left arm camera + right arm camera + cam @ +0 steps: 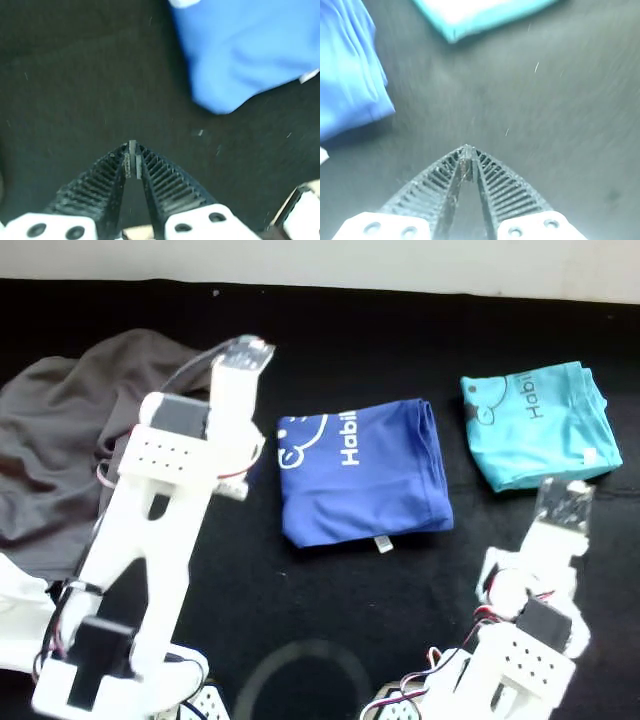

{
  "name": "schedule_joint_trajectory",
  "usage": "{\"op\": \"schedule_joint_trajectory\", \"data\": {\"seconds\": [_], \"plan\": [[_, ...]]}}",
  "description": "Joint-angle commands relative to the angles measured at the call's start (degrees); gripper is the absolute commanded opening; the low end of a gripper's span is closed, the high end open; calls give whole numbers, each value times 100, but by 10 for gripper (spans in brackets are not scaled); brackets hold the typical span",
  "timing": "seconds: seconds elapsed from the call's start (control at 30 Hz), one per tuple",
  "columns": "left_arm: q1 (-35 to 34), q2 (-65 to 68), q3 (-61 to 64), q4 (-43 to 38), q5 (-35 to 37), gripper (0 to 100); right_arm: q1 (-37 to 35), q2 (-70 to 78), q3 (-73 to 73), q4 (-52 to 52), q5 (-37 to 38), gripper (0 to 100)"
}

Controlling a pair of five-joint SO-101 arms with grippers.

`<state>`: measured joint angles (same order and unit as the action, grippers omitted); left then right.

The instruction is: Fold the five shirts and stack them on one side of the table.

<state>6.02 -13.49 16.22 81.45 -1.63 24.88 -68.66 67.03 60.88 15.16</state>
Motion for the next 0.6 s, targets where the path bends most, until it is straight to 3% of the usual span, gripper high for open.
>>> {"op": "schedule_joint_trajectory", "data": {"seconds": [0.0,0.13,0.23,0.47,0.57], "plan": [[-251,-541,989,-519,-659,10,-532,22,-892,40,-18,9],[-919,-875,2334,-1679,-1433,9,-1648,163,-1411,13,-44,7],[-1648,-945,3081,-2453,-1468,9,-2193,681,-1745,-4,-53,7],[-2607,-945,4163,-3323,-1231,9,-2536,2607,-1930,-831,-158,16],[-2607,-945,4611,-3648,-1231,9,-2695,3600,-2369,-884,-404,100]]}}
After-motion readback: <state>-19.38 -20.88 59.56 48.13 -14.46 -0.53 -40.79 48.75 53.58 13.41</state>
